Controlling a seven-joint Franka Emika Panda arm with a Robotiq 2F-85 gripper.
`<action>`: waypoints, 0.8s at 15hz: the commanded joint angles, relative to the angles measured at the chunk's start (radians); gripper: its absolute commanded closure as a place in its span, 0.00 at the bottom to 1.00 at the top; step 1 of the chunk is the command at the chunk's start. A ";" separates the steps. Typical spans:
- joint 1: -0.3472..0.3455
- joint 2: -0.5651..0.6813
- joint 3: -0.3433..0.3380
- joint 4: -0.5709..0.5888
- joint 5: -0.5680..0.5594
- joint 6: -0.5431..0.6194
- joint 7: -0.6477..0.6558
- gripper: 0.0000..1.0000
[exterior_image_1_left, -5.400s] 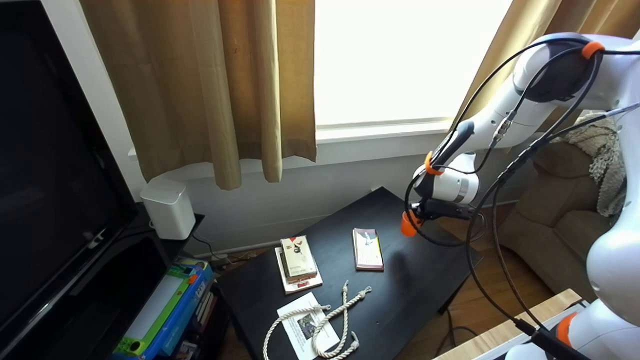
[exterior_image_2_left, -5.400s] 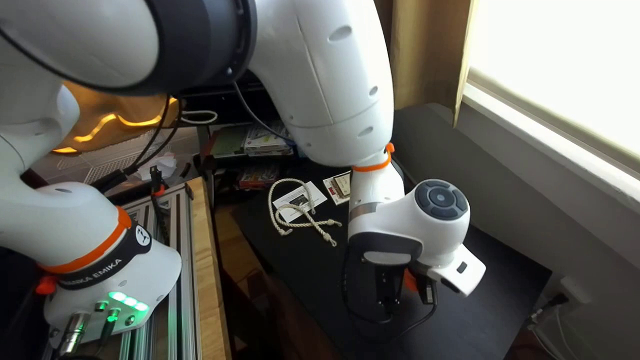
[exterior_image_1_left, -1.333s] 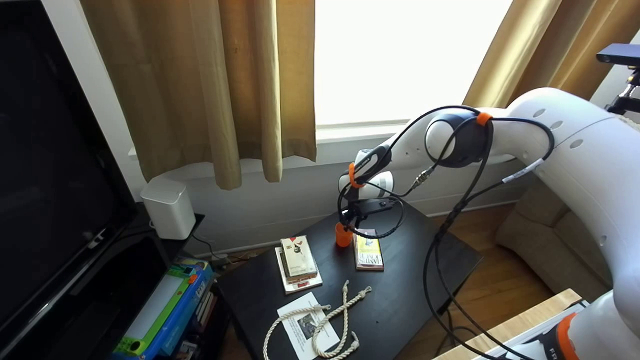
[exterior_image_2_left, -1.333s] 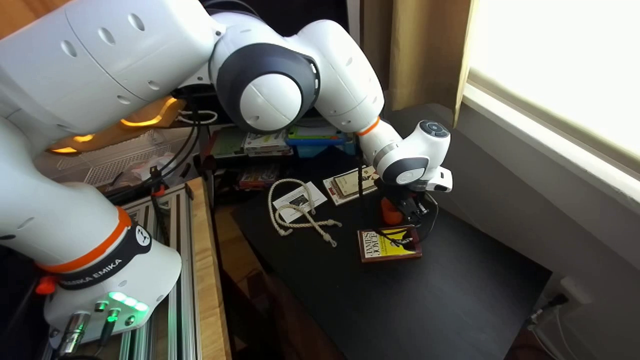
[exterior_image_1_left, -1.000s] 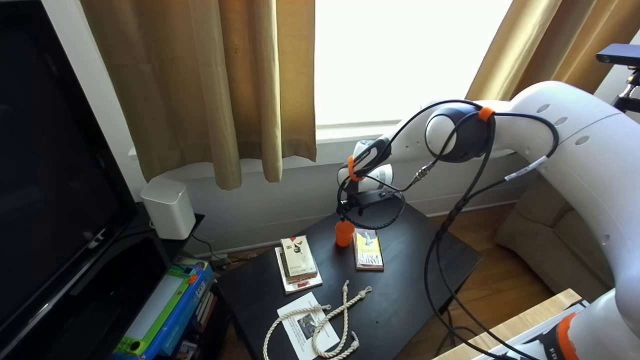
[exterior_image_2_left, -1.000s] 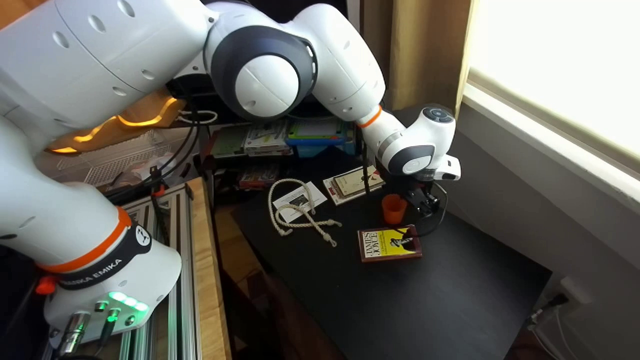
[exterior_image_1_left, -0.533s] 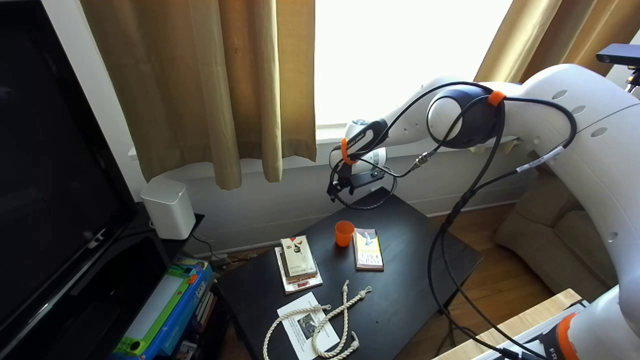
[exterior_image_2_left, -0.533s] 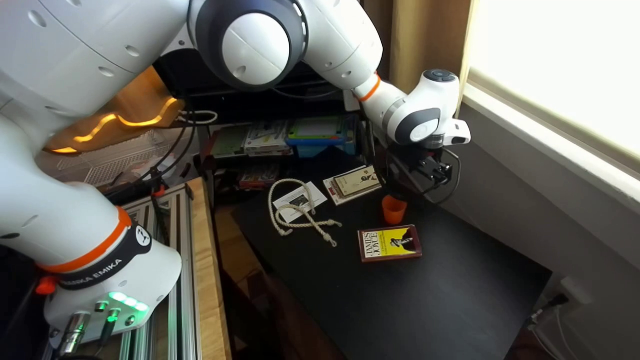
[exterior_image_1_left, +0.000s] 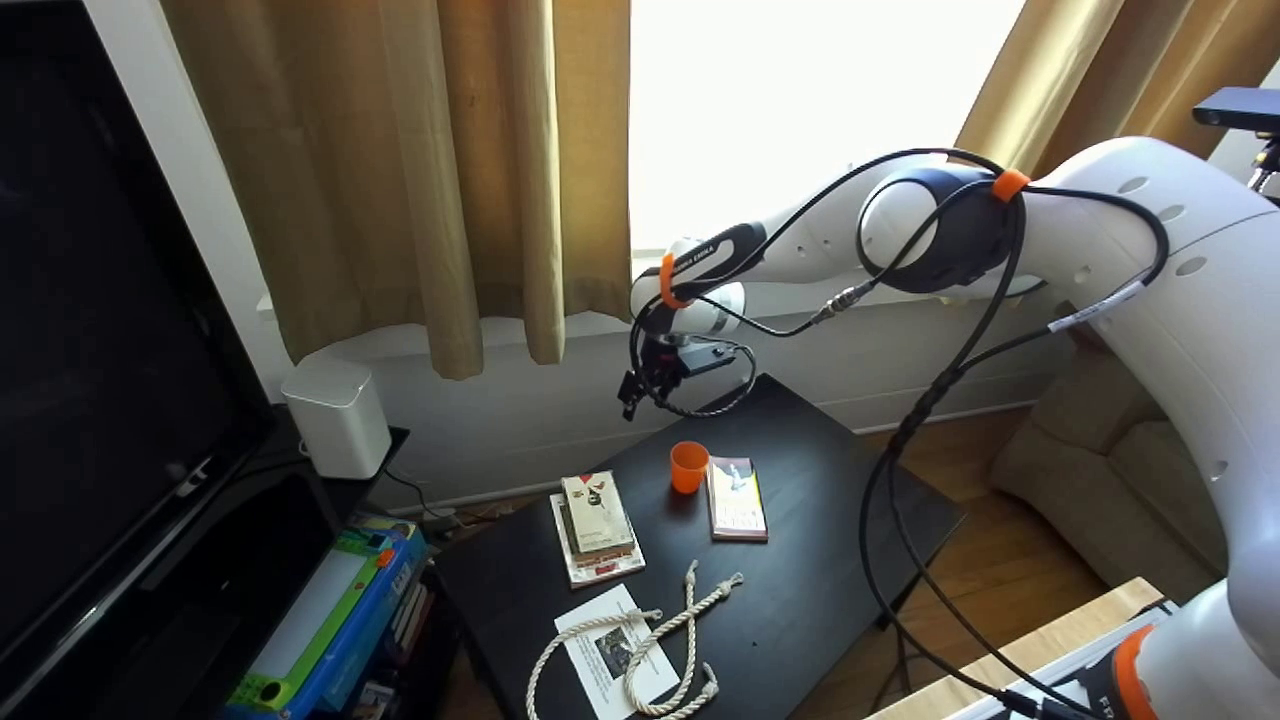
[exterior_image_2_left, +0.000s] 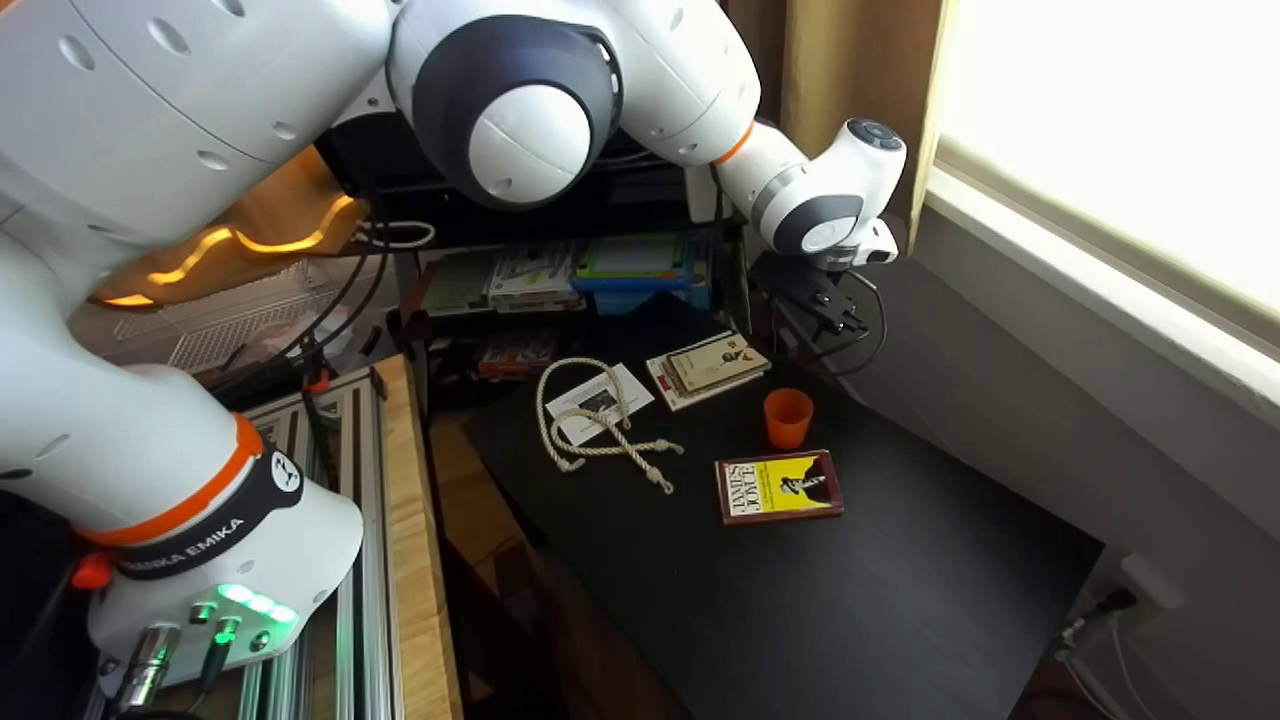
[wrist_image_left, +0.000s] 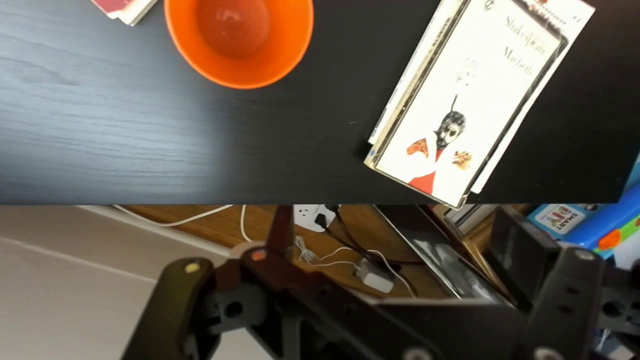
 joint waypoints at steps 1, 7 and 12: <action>0.004 0.013 -0.001 0.019 0.013 -0.013 -0.016 0.00; -0.005 0.026 0.007 0.035 0.016 -0.017 -0.034 0.00; -0.005 0.099 0.039 0.146 0.021 -0.083 -0.096 0.00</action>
